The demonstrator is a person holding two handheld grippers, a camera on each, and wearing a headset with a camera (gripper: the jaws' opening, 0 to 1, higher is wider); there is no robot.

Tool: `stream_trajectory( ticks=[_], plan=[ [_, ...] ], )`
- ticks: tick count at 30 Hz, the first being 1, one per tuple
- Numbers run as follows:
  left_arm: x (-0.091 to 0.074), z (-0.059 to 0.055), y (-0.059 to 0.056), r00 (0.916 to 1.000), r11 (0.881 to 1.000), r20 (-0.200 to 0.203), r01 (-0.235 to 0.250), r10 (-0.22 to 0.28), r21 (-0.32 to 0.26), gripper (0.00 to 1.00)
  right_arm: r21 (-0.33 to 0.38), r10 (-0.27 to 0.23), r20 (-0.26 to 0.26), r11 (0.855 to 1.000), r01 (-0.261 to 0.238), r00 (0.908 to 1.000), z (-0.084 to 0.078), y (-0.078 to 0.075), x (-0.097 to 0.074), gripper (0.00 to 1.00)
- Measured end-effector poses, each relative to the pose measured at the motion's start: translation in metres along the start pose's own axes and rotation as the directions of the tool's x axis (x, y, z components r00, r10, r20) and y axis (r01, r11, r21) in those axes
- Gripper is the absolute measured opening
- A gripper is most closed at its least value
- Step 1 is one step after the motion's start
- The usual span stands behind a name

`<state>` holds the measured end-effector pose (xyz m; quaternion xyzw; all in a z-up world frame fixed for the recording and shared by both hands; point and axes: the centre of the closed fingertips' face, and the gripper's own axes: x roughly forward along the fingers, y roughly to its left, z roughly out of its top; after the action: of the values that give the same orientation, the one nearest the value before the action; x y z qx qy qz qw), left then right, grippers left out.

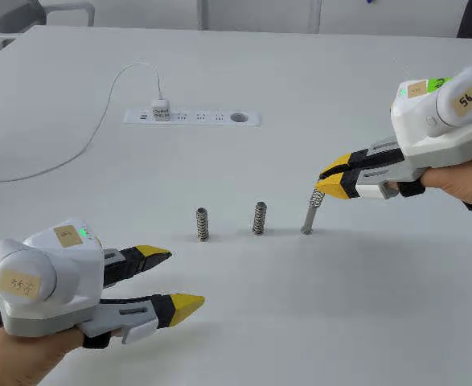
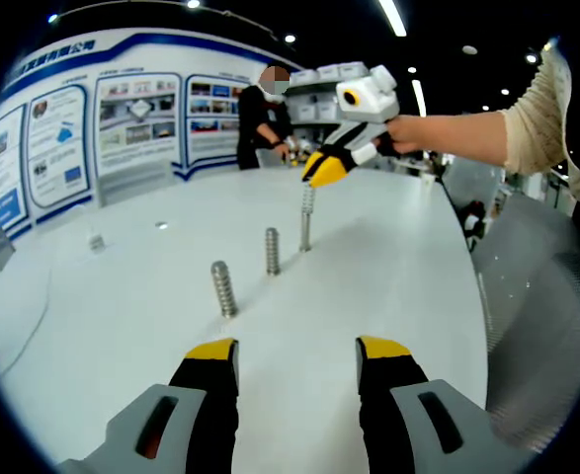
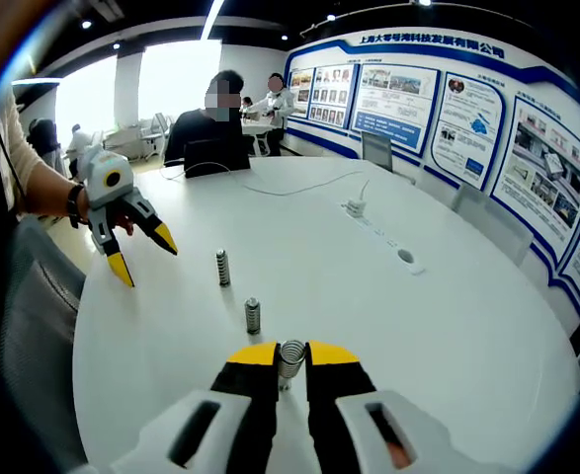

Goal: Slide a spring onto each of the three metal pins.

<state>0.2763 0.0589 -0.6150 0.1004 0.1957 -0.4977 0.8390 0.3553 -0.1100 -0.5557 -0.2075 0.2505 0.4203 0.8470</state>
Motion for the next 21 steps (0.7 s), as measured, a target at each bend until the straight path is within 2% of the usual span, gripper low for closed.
stream_trajectory(
  ticks=[21],
  plan=[
    [0.0, -0.001, -0.001, 1.0, 1.0, -0.005, -0.001, 0.001, 0.001, 0.48, 0.013, 0.018, -0.065, 1.0, -0.017, 0.9977, -0.018, 0.004, 0.02, 0.11]
  ],
)
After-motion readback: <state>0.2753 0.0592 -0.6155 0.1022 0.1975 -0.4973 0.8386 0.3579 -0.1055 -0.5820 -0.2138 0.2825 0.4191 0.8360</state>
